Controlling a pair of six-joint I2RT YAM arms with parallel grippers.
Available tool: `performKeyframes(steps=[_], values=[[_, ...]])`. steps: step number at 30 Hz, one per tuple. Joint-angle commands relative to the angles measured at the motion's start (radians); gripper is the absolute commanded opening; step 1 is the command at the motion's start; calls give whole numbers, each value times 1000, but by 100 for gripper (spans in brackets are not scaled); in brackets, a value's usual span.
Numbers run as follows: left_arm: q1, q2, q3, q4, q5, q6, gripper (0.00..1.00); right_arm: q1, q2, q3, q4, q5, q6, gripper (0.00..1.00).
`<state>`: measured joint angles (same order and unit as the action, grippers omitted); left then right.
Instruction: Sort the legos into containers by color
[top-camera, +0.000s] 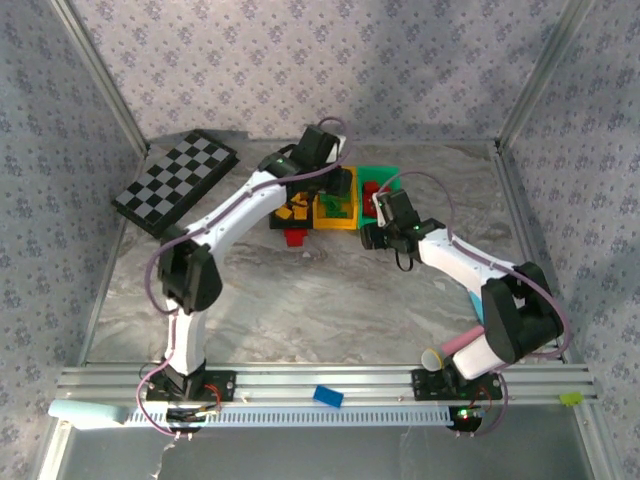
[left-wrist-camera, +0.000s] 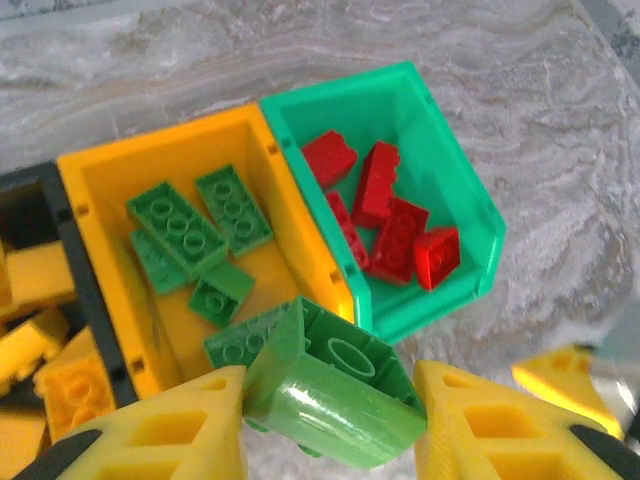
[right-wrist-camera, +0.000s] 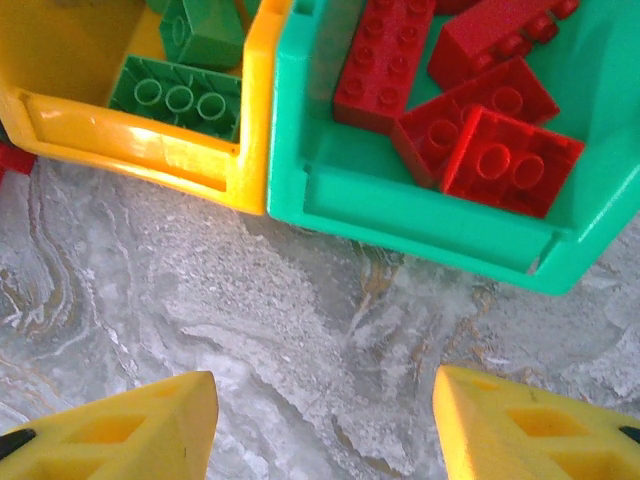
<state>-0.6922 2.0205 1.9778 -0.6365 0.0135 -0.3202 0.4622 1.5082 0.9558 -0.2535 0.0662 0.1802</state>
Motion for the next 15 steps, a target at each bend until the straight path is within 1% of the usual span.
performKeyframes(steps=[1, 6, 10, 12, 15], values=[[12, 103, 143, -80, -8, 50, 39, -5, -48, -18, 7, 15, 21, 61], [30, 273, 351, -119, -5, 45, 40, -5, -97, -47, -7, 15, 21, 61], [39, 375, 482, -161, -37, 34, 40, -7, -132, -67, -19, 20, 19, 61], [42, 398, 501, -166, -44, 25, 40, -7, -142, -76, -17, 22, 22, 61], [51, 408, 488, -159, -54, 7, 40, -9, -146, -77, -19, 18, 25, 61]])
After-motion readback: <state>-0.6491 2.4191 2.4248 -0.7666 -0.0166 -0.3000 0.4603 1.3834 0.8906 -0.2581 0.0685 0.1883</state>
